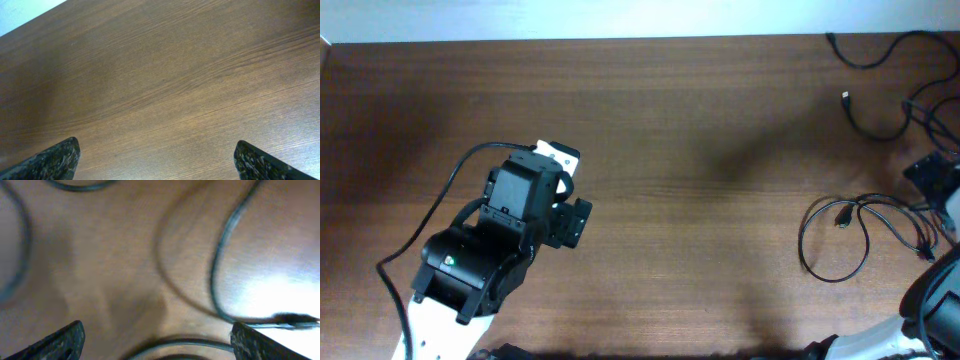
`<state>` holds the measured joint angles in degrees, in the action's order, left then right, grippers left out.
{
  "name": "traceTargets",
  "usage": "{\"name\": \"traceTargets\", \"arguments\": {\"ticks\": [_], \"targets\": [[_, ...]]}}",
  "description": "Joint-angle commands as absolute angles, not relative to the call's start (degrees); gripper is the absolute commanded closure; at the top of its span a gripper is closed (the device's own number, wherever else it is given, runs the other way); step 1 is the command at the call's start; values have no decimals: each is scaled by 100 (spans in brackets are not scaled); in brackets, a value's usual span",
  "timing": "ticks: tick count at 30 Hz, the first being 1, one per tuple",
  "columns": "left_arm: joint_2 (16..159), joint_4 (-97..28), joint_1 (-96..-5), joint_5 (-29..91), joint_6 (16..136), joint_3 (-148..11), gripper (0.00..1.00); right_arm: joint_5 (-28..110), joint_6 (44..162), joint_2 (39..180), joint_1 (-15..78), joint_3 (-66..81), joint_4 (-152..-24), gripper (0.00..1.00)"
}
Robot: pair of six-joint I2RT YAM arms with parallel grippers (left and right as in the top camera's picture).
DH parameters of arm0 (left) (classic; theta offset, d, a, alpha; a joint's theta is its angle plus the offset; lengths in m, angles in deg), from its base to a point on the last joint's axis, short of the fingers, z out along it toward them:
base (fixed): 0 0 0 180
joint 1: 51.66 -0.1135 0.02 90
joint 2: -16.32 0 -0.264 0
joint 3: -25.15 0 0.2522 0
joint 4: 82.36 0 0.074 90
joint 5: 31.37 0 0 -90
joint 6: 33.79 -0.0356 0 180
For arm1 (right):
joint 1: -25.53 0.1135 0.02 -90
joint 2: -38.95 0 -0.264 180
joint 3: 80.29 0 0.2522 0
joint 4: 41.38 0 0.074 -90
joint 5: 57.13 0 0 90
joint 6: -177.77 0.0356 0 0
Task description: Untangle cables
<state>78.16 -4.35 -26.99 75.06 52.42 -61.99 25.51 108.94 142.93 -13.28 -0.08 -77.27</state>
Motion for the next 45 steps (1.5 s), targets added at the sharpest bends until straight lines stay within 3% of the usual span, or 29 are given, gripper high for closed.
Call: {"name": "traceTargets", "arguments": {"ticks": [1, 13, 14, 15, 16, 17, 24, 31, 42, 43, 45], "targets": [[7814, -448, -2717, 7440, 5301, -6215, 1, 2685, 10923, 14289, -1739, -10, -7721, 7], [7814, -446, -2717, 7438, 5301, -6215, 1, 2868, 10920, 14378, -987, -12, -7635, 11], [7814, -446, -2717, 7423, 5301, -6215, 1, 2763, 10920, 14446, -967, -19, -7635, 14], [7814, -448, -2717, 7410, 5301, -6215, 1, 2711, 10920, 14522, -969, -34, -7622, 24], [7814, -446, -2717, 7399, 5301, -6215, 1, 2643, 10920, 14603, -985, -43, -7627, 88], [7814, -446, -2717, 7399, 5301, -6215, 1, 2612, 10920, 14680, -1000, -45, -7616, 96], [7814, -446, -2717, 7401, 5299, -6215, 1, 2228, 10971, 14997, -1011, -222, -7589, 96], [7814, -446, -2717, 7394, 5301, -6215, 1, 2188, 11836, 14997, -1011, -596, -8046, 96], [7814, -441, -2717, 7228, 5323, -6215, 1, 2516, 11747, 14992, -1015, -609, -8116, 96], [7814, -441, -2717, 7230, 5323, -6215, 1, 2540, 11489, 14977, -1002, -609, -7959, 94], [7814, -444, -2717, 7230, 5320, -6215, 1, 2569, 11220, 14879, -954, -572, -7640, 67]]}}
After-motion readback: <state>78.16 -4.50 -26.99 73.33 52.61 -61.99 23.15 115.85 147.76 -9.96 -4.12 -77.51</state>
